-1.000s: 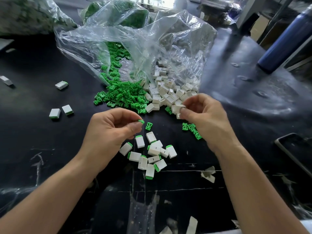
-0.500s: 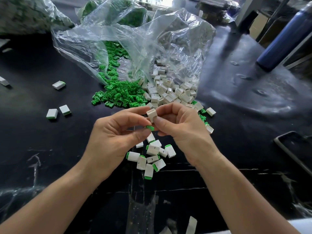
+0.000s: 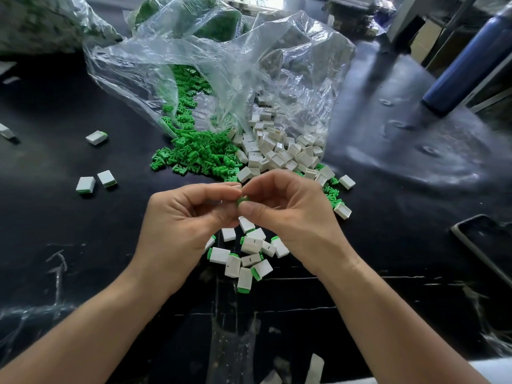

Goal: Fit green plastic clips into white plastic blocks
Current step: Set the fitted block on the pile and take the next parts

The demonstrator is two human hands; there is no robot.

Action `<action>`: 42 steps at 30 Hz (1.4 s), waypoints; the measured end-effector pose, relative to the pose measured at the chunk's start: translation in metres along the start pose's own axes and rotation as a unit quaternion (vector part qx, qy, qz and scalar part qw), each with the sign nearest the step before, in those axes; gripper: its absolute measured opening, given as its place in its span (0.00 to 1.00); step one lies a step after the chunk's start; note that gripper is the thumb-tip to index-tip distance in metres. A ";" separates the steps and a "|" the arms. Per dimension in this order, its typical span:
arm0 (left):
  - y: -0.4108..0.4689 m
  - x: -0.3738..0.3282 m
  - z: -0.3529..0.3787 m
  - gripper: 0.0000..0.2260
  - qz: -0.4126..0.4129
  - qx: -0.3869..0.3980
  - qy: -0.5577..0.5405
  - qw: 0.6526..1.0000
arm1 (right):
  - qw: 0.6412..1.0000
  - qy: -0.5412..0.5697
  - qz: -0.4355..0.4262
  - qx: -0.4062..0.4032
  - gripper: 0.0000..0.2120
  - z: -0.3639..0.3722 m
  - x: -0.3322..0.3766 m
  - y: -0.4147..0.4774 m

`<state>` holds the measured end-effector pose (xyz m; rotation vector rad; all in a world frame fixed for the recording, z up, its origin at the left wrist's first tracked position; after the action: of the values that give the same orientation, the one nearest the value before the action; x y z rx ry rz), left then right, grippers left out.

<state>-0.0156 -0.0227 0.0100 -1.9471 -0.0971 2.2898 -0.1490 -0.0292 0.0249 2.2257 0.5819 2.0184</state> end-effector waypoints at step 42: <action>-0.003 0.003 0.004 0.06 -0.037 0.046 0.098 0.993 | 0.984 -0.172 -0.043 0.021 0.03 -0.001 0.002 -0.001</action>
<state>-0.0194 -0.0191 0.0082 -2.0729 -0.0415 2.0085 -0.1504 -0.0278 0.0263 2.4472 0.6697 1.5434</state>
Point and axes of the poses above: each hand's wrist, its own y-axis towards the middle knuckle, its own z-axis out of the palm, x = y × z, the point moved 4 cm from there along y, towards the middle knuckle, and after that the axes turned 12 degrees about -z, right-handed, at the moved point
